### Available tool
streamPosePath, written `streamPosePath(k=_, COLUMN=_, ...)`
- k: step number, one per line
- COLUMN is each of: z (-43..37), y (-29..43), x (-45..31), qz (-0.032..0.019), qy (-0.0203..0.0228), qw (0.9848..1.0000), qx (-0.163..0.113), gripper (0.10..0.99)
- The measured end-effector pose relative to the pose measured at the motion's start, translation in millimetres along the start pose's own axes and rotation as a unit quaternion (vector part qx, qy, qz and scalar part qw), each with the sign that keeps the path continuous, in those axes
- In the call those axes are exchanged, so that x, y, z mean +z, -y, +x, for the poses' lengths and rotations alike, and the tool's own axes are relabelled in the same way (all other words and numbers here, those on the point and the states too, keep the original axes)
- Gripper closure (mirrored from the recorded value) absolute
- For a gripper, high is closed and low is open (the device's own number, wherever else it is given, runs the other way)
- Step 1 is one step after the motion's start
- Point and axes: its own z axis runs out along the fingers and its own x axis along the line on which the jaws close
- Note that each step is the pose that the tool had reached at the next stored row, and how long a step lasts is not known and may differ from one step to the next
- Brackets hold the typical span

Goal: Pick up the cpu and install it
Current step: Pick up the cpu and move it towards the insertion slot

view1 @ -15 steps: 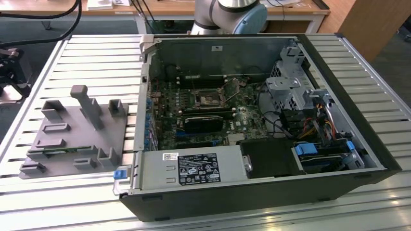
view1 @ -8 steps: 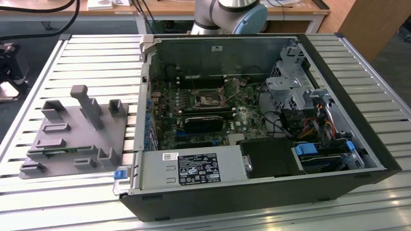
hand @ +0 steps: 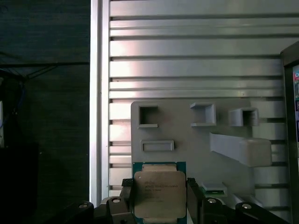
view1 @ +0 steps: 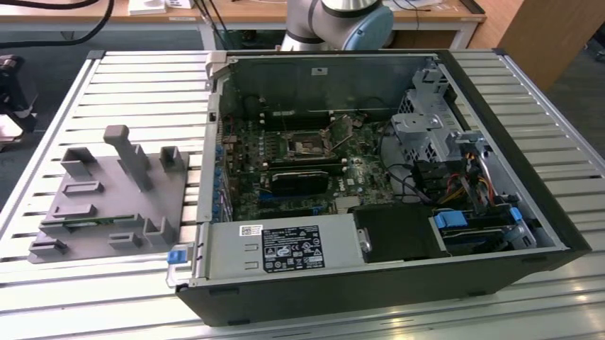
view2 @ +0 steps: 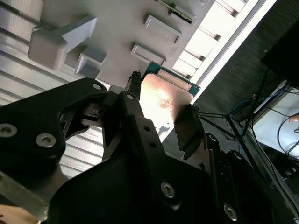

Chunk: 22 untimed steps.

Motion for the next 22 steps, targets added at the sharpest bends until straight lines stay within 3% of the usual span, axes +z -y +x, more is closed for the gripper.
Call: streamPosePath(k=22, z=0.9, y=-4.1, x=-45.3, qz=0.0000, qy=0.0000, qw=1.0000, qx=0.000, gripper=0.549)
